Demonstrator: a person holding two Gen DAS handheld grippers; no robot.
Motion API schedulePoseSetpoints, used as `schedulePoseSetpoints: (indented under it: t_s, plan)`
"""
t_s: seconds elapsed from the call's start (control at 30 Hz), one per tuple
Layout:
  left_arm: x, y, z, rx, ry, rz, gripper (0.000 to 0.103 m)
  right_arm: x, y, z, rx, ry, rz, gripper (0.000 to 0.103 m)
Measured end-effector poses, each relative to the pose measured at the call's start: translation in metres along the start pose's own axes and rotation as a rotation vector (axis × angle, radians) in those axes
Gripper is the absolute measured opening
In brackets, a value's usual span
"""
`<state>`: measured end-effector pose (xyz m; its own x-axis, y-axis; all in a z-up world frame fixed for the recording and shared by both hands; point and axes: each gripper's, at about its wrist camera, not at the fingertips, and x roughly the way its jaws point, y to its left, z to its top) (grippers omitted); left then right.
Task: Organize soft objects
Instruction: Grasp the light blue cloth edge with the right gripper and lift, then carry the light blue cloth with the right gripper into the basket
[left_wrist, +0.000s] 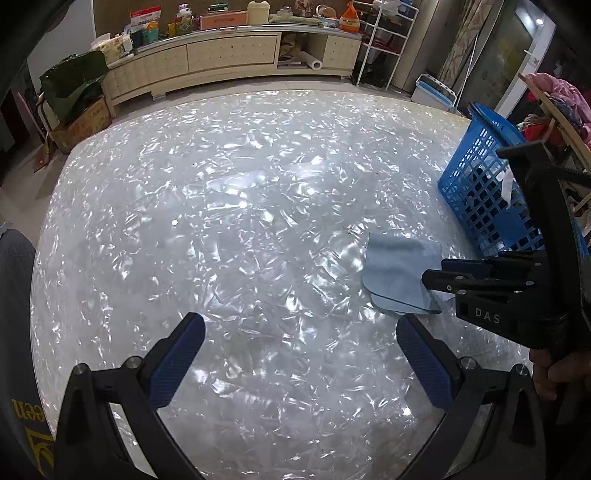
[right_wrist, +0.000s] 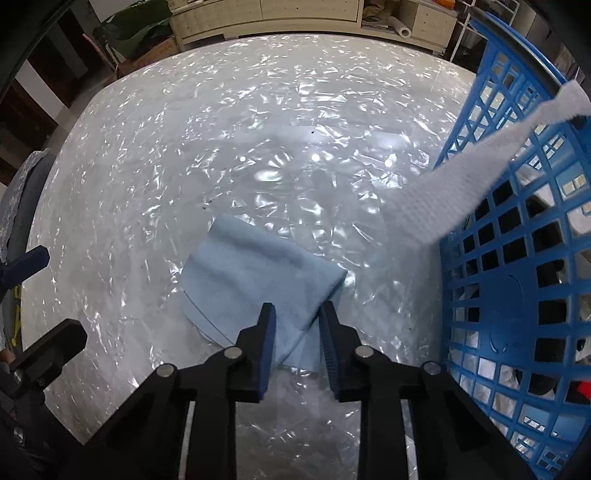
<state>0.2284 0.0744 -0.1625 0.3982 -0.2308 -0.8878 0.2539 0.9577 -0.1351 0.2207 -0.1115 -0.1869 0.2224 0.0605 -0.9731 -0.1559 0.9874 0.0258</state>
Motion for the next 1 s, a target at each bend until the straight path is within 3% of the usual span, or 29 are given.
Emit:
schedulePoseSetpoints:
  t_s: [0.07,0.17,0.5,1.0]
  plan:
    - [-0.003,0.0,-0.001,0.001,-0.005,0.0,0.103,-0.001,0.002,-0.003,-0.01,0.003,0.009,0.009]
    - [-0.006,0.001,-0.002,0.001,-0.012,0.0,0.103,-0.001,0.013,-0.005,-0.034,-0.002,-0.002,0.004]
    - [-0.035,0.007,-0.014,-0.02,-0.051,0.0,0.103,-0.03,0.022,-0.02,-0.023,-0.018,0.065,0.003]
    - [-0.111,-0.03,-0.03,-0.011,-0.152,0.004,0.103,-0.133,0.025,-0.061,-0.079,-0.183,0.151,0.002]
